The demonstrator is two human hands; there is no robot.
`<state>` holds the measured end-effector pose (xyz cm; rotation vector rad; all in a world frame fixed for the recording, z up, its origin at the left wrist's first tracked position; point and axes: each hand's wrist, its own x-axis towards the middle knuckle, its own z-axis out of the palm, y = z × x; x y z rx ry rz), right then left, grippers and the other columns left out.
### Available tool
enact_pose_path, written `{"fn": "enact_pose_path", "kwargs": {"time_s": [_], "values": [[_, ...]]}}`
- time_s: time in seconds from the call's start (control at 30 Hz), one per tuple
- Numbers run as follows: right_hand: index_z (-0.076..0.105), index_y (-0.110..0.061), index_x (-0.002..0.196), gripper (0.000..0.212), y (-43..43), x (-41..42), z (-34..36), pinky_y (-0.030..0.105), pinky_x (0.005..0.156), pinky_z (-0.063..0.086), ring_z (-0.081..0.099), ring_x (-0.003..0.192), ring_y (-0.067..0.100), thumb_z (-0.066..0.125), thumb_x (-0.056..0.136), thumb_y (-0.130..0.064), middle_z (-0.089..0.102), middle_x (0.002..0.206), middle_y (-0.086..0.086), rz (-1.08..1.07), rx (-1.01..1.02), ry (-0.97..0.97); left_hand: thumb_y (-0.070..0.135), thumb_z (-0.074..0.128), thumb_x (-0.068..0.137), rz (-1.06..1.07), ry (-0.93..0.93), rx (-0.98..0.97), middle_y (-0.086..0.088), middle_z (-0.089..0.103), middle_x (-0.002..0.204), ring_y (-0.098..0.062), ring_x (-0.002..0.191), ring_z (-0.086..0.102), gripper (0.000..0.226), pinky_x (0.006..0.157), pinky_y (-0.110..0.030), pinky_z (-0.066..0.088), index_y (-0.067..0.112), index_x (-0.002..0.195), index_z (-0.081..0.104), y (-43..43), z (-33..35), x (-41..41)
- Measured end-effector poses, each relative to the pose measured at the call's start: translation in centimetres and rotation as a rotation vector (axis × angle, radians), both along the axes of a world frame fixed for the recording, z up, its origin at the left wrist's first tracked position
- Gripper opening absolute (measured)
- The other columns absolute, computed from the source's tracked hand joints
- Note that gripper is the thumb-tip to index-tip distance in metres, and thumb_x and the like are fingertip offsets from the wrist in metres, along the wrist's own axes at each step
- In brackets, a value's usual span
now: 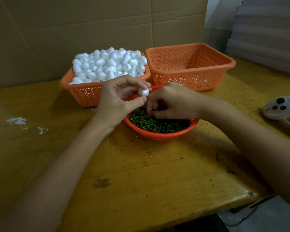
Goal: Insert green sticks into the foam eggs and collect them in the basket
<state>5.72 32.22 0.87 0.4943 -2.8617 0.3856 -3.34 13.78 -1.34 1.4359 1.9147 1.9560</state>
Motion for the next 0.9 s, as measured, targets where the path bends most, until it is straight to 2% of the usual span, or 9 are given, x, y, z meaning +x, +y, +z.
{"fn": "enact_pose_path", "kwargs": {"time_s": [0.17, 0.27, 0.4, 0.57, 0.73, 0.9], "values": [[0.077, -0.024, 0.099, 0.014, 0.08, 0.02, 0.05, 0.033, 0.083, 0.051, 0.067, 0.083, 0.006, 0.077, 0.085, -0.019, 0.074, 0.089, -0.012, 0.0, 0.004, 0.002, -0.022, 0.076, 0.079, 0.003, 0.038, -0.003, -0.021, 0.074, 0.112, -0.036, 0.112, 0.073, 0.039, 0.105, -0.048, 0.056, 0.008, 0.104, 0.073, -0.02, -0.21, -0.2], [0.077, -0.024, 0.099, 0.014, 0.03, 0.03, 0.07, 0.03, 0.082, 0.051, 0.064, 0.081, 0.002, 0.078, 0.086, -0.019, 0.073, 0.089, -0.014, 0.004, -0.002, -0.001, -0.017, 0.078, 0.08, 0.024, 0.053, -0.002, -0.021, 0.075, 0.112, -0.034, 0.111, 0.074, 0.037, 0.102, -0.043, 0.057, 0.009, 0.106, 0.075, 0.12, -0.4, -0.33], [0.077, -0.024, 0.1, 0.014, 0.01, 0.07, 0.11, 0.032, 0.084, 0.052, 0.068, 0.083, 0.005, 0.078, 0.086, -0.019, 0.074, 0.089, -0.011, -0.002, -0.004, -0.012, -0.008, 0.081, 0.085, 0.059, 0.065, 0.002, -0.016, 0.077, 0.108, -0.022, 0.102, 0.075, 0.031, 0.095, -0.032, 0.058, 0.013, 0.109, 0.077, 0.39, -0.5, -0.31], [0.078, -0.023, 0.1, 0.014, -0.04, 0.09, 0.09, 0.035, 0.086, 0.052, 0.068, 0.084, 0.008, 0.077, 0.086, -0.019, 0.074, 0.089, -0.01, -0.014, -0.007, -0.019, -0.005, 0.082, 0.085, 0.064, 0.066, -0.007, -0.01, 0.078, 0.105, -0.014, 0.097, 0.075, 0.033, 0.09, -0.027, 0.057, 0.012, 0.112, 0.077, 0.48, -0.43, -0.33], [0.078, -0.023, 0.099, 0.013, -0.05, 0.05, 0.12, 0.037, 0.086, 0.052, 0.068, 0.084, 0.009, 0.077, 0.087, -0.019, 0.074, 0.089, -0.01, -0.017, -0.005, -0.026, -0.001, 0.083, 0.087, 0.079, 0.04, -0.011, -0.004, 0.08, 0.103, -0.015, 0.093, 0.076, 0.028, 0.088, -0.031, 0.06, 0.018, 0.107, 0.078, 0.44, -0.47, -0.39], [0.077, -0.024, 0.098, 0.012, -0.04, 0.03, 0.09, 0.038, 0.084, 0.052, 0.068, 0.083, 0.009, 0.078, 0.086, -0.019, 0.073, 0.088, -0.012, -0.011, -0.002, -0.018, 0.006, 0.08, 0.092, 0.08, -0.023, 0.016, -0.005, 0.08, 0.102, -0.021, 0.096, 0.079, 0.019, 0.088, -0.032, 0.062, 0.009, 0.111, 0.076, 0.53, -0.51, -0.62]]}}
